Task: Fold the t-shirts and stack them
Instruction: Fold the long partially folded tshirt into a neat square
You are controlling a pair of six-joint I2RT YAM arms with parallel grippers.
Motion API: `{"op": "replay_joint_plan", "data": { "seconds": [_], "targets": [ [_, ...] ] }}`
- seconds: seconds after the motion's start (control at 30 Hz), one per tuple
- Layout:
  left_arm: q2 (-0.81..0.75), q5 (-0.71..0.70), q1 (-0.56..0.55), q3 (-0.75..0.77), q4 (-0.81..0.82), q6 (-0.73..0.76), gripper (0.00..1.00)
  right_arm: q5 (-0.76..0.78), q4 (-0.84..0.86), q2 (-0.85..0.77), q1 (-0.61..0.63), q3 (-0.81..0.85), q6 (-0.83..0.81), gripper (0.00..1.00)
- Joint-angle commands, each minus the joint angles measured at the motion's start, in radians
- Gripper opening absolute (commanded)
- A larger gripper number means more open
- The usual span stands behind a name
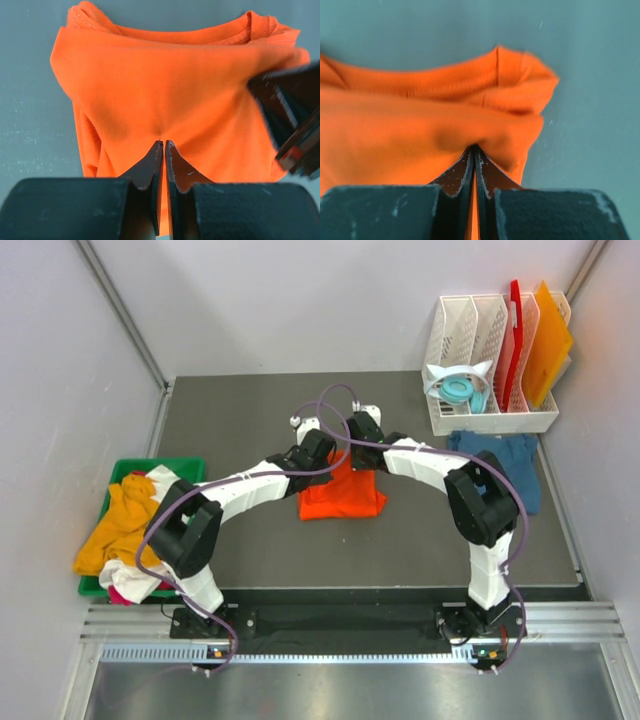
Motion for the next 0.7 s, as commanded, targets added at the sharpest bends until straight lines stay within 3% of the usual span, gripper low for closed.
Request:
{"op": "replay_joint_plan", "data": {
  "seconds": [0.0, 0.17, 0.3, 0.4, 0.43, 0.57, 0.67],
  "targets": [
    [0.002, -0.019, 0.004, 0.001, 0.015, 0.011, 0.10, 0.045, 0.102, 0.011, -0.024, 0.049, -0.025, 0.00],
    [0.026, -0.022, 0.004, -0.003, 0.018, 0.030, 0.10, 0.039, 0.108, 0.026, -0.027, 0.051, -0.030, 0.00],
    [0.017, -0.037, 0.004, -0.006, 0.011, 0.040, 0.10, 0.117, 0.149, -0.143, 0.011, -0.058, -0.034, 0.06],
    [-0.049, -0.051, -0.002, -0.037, 0.014, 0.042, 0.13, 0.236, 0.150, -0.338, 0.075, -0.143, -0.051, 0.23],
    [-0.095, -0.060, -0.005, -0.060, 0.012, 0.043, 0.14, 0.262, 0.145, -0.385, 0.094, -0.160, -0.074, 0.33],
    [-0.231, -0.108, -0.007, -0.120, 0.011, 0.066, 0.21, 0.388, 0.069, -0.584, 0.172, -0.241, -0.116, 0.53],
    [-0.320, -0.160, -0.005, -0.151, 0.000, 0.099, 0.35, 0.423, -0.010, -0.727, 0.195, -0.293, -0.108, 0.69]
  ]
}}
